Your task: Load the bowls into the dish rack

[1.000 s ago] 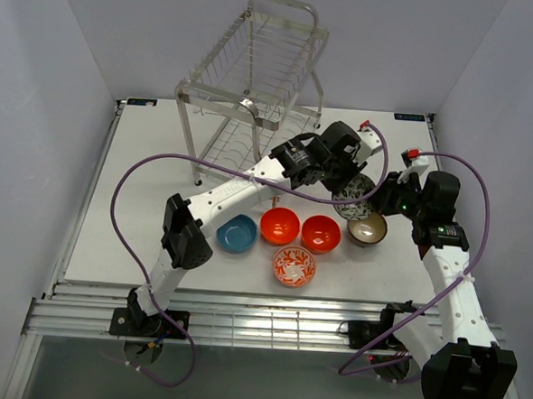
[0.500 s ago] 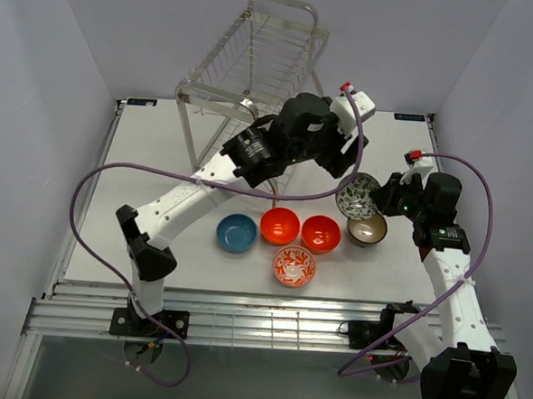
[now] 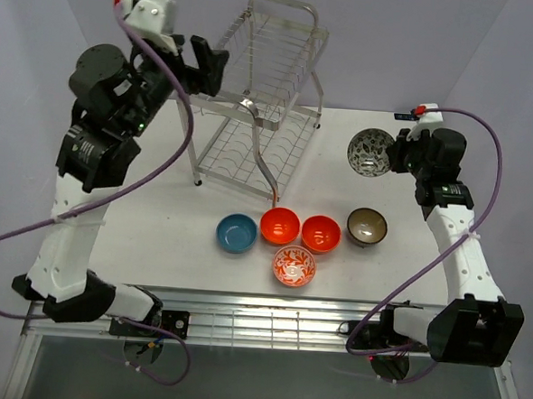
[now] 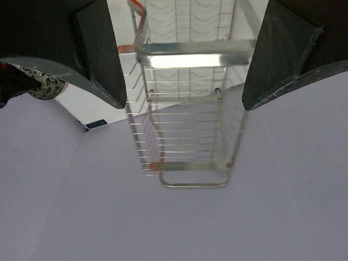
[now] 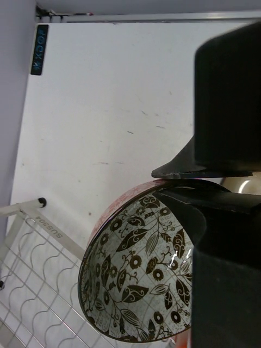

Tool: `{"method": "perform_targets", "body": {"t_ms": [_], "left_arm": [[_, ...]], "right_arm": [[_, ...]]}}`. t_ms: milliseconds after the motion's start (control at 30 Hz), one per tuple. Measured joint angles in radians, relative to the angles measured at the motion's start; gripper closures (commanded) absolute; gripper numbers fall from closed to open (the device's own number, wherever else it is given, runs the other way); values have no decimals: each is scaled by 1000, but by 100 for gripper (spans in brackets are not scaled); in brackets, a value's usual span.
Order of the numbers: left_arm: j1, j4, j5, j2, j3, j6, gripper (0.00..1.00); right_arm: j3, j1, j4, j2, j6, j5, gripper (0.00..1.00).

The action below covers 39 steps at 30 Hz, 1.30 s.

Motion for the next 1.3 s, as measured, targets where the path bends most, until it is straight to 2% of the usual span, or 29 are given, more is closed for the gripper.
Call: {"method": "perform_targets", "body": {"t_ms": [133, 367, 500, 667, 933, 1067, 1300], "left_arm": [[174, -37, -21, -151, -132, -66, 2], [388, -97, -45, -325, -371, -166, 2], [496, -144, -13, -314, -470, -217, 2], [639, -170, 121, -217, -571, -260, 2], [762, -152, 259, -150, -740, -269, 2], [784, -122, 283, -150, -777, -258, 2], [824, -59, 312, -154, -851, -240, 2]], "right_arm": [[10, 85, 113, 73, -39, 92, 92], [-8, 281, 426, 252, -164, 309, 92], [-8, 336, 622, 379, -248, 387, 92], [-8, 368, 871, 507, -342, 441, 92], [4, 402, 1289, 726, -447, 489, 92], [68, 410, 1344, 851, -482, 466, 92], [275, 420, 1354, 1041, -544, 466, 92]]}}
